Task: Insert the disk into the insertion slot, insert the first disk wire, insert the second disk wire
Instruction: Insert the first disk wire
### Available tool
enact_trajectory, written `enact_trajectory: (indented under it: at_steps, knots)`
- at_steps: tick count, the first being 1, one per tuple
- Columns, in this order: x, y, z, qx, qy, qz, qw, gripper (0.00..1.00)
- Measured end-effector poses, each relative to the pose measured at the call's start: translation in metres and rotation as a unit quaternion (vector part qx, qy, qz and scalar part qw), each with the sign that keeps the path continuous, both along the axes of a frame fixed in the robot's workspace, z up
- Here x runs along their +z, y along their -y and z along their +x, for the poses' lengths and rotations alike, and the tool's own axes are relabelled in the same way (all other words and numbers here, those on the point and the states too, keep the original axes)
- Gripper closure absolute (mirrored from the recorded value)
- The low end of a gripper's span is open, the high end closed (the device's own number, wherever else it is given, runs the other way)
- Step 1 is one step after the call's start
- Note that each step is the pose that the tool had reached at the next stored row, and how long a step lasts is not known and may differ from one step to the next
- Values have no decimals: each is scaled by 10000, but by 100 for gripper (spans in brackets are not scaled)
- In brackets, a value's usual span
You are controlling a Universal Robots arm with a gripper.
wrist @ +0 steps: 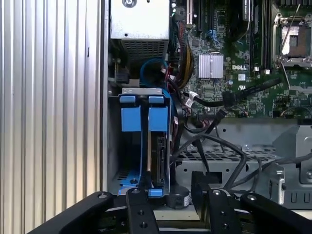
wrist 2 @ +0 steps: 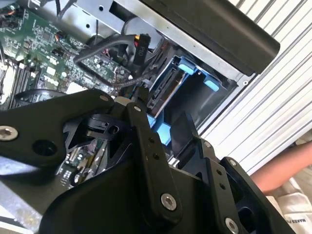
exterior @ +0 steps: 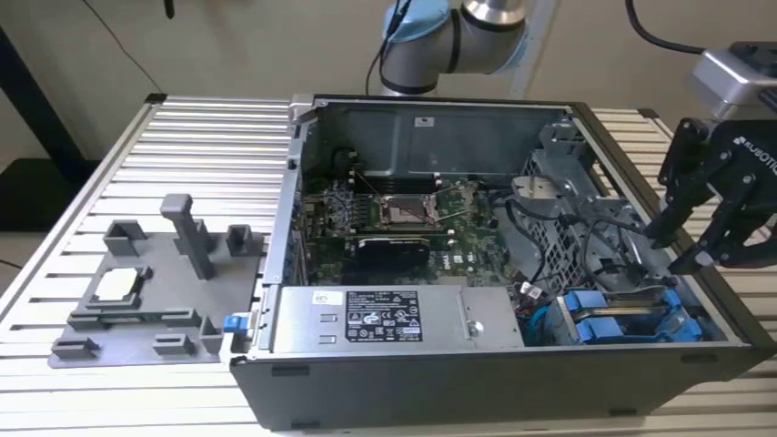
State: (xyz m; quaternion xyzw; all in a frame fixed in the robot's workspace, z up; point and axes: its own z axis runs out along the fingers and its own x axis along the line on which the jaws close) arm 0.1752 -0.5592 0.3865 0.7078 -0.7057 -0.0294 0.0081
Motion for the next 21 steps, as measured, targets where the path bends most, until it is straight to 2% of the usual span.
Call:
enact_trajectory:
  at_steps: [4, 11, 15, 21]
  knots:
    - [-20, -79, 38, 2, -10, 20, 10000, 53]
    - [-69, -162, 93, 43, -16, 27, 10000, 53]
    - [-90, -189, 123, 92, -20, 36, 9999, 53]
    - [-104, -196, 210, 211, -28, 52, 9998, 53]
